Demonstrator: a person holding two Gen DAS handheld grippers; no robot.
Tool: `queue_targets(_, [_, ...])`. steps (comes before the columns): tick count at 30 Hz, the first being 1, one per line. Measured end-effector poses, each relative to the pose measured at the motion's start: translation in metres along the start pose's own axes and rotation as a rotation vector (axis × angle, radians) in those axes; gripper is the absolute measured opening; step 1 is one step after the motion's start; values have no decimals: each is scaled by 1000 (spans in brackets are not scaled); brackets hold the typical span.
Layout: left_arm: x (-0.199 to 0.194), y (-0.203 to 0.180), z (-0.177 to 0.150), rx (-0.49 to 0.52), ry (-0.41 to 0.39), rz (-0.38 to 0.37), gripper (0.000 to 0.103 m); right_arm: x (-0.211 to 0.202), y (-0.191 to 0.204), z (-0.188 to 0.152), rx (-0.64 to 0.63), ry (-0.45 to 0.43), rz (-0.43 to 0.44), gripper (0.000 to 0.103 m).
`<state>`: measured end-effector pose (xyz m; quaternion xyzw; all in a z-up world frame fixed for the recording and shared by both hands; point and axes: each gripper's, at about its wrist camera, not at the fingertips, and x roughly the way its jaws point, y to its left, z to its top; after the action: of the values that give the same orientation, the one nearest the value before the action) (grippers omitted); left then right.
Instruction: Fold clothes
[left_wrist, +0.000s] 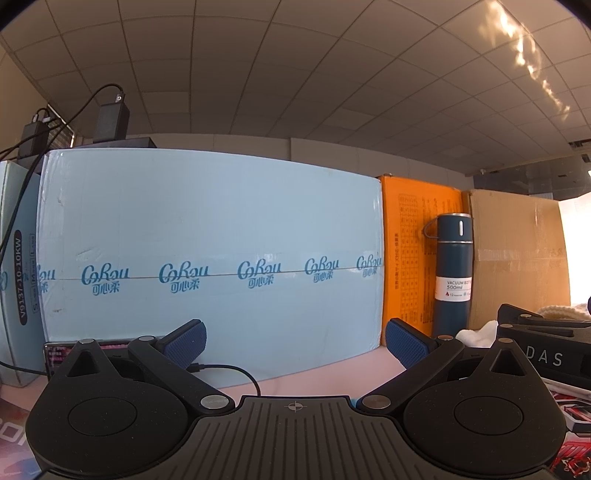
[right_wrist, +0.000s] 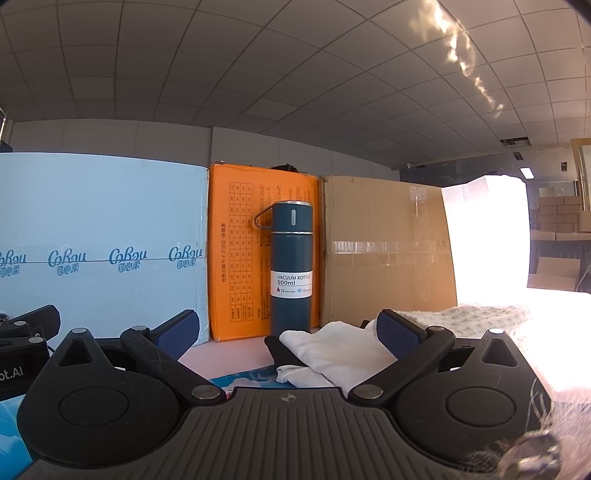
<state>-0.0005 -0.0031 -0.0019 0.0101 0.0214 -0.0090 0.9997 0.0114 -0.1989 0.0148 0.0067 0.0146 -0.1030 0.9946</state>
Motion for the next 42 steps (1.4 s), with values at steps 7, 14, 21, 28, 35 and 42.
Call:
queue_targets(7, [-1, 0, 0, 2, 0, -4, 103, 1, -1, 1, 1, 4, 0, 103])
queue_targets(14, [0, -1, 0, 1, 1, -5, 103, 1, -1, 1, 0, 7, 4, 103])
queue_targets(21, [0, 0, 0, -1, 4, -1, 103, 0, 0, 1, -5, 6, 5, 103])
queue_targets(28, [-2, 0, 0, -7, -7, -19, 103, 1, 1, 1, -8, 12, 20, 103])
queue_targets(35, [-3, 3, 0, -21, -8, -21, 103, -3, 0, 1, 2, -11, 17, 103])
queue_targets(42, [-5, 8, 0, -54, -22, -68, 103, -6, -6, 1, 30, -20, -3, 103])
